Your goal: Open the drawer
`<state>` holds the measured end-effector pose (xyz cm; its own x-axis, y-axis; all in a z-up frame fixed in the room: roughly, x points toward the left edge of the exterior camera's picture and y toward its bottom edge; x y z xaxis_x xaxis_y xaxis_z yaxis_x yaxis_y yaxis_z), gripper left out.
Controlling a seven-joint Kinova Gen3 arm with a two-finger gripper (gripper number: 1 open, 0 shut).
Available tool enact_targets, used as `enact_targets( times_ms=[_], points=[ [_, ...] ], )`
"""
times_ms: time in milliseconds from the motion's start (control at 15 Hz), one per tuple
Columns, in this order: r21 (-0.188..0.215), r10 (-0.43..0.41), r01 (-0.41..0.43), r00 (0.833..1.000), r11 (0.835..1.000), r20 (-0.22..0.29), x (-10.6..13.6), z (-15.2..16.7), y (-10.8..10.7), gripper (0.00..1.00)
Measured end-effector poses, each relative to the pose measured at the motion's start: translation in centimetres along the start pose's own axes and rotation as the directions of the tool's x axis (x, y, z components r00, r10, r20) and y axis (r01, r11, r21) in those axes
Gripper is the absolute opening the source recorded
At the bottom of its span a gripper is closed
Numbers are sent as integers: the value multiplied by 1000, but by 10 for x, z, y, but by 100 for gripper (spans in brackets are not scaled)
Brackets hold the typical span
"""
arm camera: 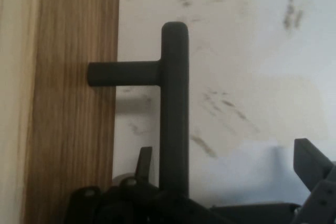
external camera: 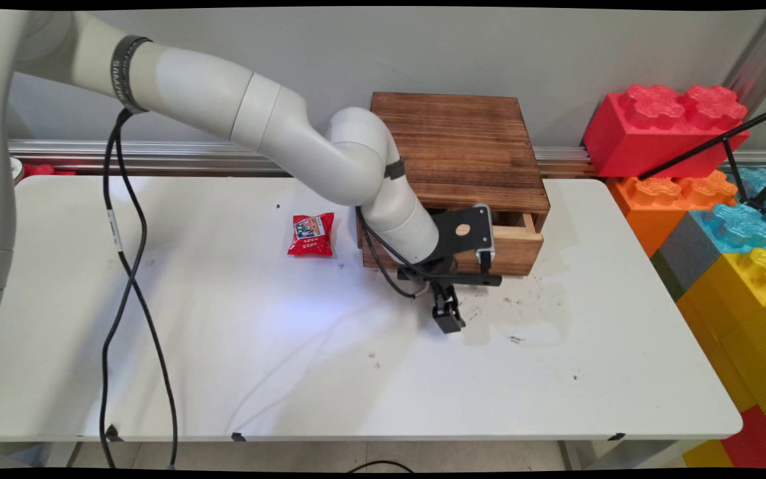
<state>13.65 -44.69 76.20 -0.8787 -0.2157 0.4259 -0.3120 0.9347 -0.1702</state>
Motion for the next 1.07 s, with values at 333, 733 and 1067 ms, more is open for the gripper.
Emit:
enact_targets(
  times_ms=[333,733,1067],
  points=[
    [-33,2,-2,1000,999,3,-1,-7,24,100],
    [-69,2,-2,1000,998,-1,1,-18,54,100],
    [-91,4,-5,1000,996,-8,3,-26,77,100]
  ],
)
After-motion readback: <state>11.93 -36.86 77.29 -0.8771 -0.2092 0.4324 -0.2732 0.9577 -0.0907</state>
